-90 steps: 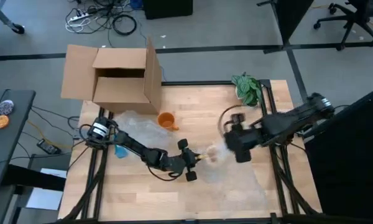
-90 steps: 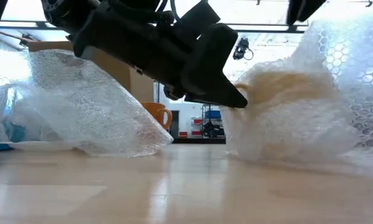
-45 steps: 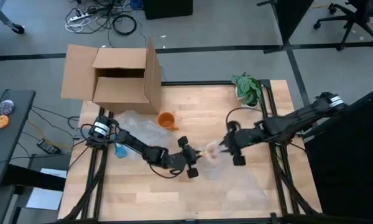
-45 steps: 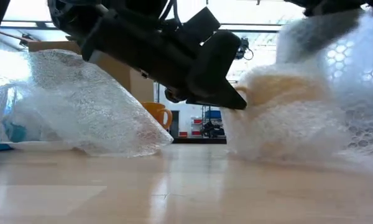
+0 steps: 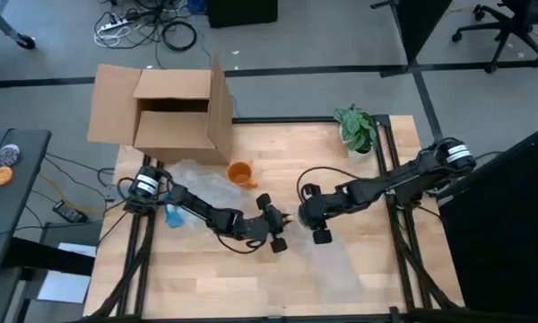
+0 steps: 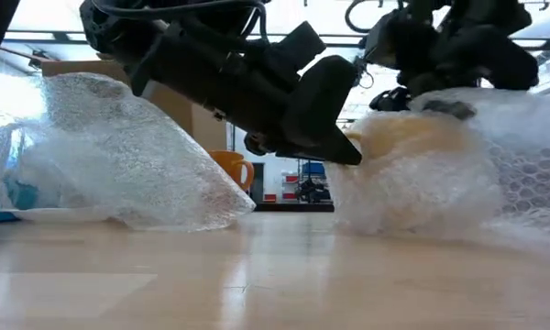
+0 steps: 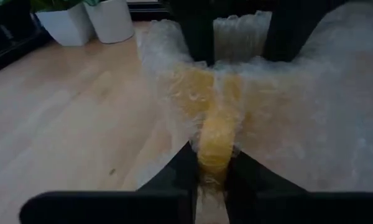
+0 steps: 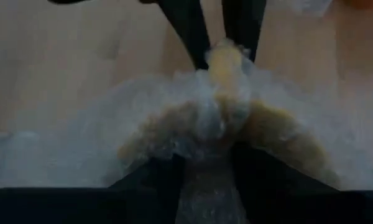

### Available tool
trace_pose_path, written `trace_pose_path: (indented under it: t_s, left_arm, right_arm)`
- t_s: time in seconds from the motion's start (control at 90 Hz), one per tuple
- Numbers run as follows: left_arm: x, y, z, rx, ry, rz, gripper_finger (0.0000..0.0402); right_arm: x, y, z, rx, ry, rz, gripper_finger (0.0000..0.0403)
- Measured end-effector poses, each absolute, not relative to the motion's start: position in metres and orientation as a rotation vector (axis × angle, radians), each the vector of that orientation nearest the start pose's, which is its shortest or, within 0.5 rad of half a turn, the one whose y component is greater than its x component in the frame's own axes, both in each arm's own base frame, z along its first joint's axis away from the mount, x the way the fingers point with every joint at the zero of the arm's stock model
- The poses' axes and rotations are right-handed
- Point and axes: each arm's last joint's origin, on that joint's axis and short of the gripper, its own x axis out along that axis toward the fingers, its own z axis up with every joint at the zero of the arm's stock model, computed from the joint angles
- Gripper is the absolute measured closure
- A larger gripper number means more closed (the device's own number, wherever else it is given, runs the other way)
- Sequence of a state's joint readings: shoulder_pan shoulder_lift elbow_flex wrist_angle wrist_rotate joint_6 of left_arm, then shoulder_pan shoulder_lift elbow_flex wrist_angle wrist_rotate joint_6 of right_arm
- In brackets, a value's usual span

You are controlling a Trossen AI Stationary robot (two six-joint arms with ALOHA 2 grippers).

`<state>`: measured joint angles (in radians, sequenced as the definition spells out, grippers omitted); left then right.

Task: Wrap mug
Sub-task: Wrap the yellow mug using the transparent bubble wrap

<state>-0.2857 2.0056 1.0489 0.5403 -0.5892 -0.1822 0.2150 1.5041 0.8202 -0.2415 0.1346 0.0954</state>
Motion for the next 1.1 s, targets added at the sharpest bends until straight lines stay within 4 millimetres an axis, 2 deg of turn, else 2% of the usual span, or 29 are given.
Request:
trace_pose_path:
  t_s: [0.111,0.189,0.278,0.444,0.578,0.656,0.733,0.867,0.978,1.1]
  left_arm:
    - [0.394,-0.098,0.141,0.007,0.348,0.335,0.0372]
    - [0.394,-0.098,0.141,0.017,0.349,0.344,0.0372]
    - [0.393,-0.098,0.140,0.020,0.357,0.338,0.0372]
    - [0.393,-0.099,0.140,0.019,0.362,0.330,0.0372]
    - [0.393,-0.099,0.140,0.019,0.361,0.330,0.0372]
    - [0.394,-0.098,0.140,0.019,0.361,0.332,0.0372]
    - [0.394,-0.097,0.140,0.017,0.359,0.333,0.0372]
    - [0.394,-0.097,0.140,0.014,0.356,0.334,0.0372]
    - [0.394,-0.097,0.141,0.003,0.352,0.336,0.0371]
    - [0.393,-0.097,0.139,-0.003,0.359,0.338,0.0371]
  right_arm:
    - [0.278,0.053,0.197,-0.038,0.896,-0.016,0.0284]
    - [0.273,0.051,0.216,-0.034,0.862,-0.035,0.0284]
    - [0.265,0.049,0.238,-0.024,0.838,-0.044,0.0284]
    - [0.244,0.047,0.268,-0.005,0.820,-0.020,0.0284]
    - [0.230,0.044,0.276,-0.006,0.852,-0.014,0.0284]
    - [0.230,0.044,0.271,-0.008,0.884,-0.020,0.0284]
    - [0.240,0.046,0.260,-0.020,0.892,-0.011,0.0284]
    - [0.269,0.053,0.224,-0.061,0.944,0.042,0.0284]
    - [0.292,0.054,0.186,-0.103,1.071,0.063,0.0284]
    - [0.306,0.054,0.165,-0.118,1.182,0.083,0.0287]
